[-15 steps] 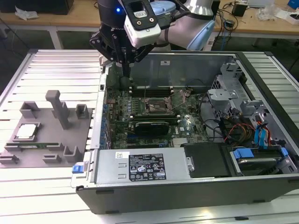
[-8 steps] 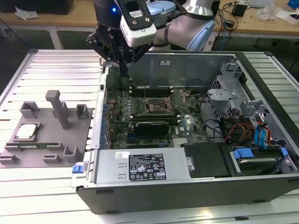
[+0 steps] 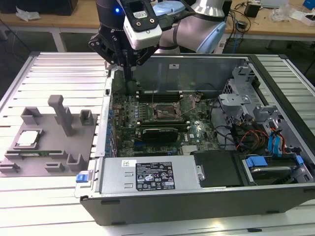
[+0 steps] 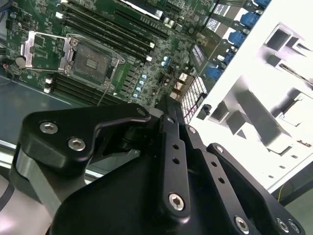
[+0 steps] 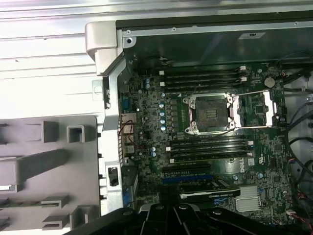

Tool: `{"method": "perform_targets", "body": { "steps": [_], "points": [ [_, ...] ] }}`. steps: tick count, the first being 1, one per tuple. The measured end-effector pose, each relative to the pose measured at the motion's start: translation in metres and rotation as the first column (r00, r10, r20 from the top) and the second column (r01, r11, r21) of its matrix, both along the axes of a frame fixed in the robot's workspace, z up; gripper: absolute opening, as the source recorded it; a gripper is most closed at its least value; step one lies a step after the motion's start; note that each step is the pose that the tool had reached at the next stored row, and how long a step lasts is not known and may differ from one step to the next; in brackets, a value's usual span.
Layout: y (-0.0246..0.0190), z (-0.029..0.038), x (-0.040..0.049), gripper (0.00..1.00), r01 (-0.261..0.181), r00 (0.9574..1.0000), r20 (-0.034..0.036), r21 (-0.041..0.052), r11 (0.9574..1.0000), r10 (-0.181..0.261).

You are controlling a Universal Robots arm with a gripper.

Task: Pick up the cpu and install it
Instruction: 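Reach for the cpu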

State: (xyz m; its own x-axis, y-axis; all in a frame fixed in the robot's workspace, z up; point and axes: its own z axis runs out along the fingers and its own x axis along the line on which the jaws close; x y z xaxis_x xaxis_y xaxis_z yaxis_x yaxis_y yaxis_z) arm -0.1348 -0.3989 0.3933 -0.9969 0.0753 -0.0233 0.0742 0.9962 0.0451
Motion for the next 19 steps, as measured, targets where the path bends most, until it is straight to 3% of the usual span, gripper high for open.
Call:
{"method": "perform_targets", "body": {
  "steps": [11,19],
  "points": [
    [0.0000,0.0000,-0.0146,0.11,0.000,1.0000,0.0000,0.0001,1.0000,0.000],
    [0.0000,0.0000,-0.0190,0.11,0.000,1.0000,0.0001,0.0000,1.0000,0.000]
  ]
}}
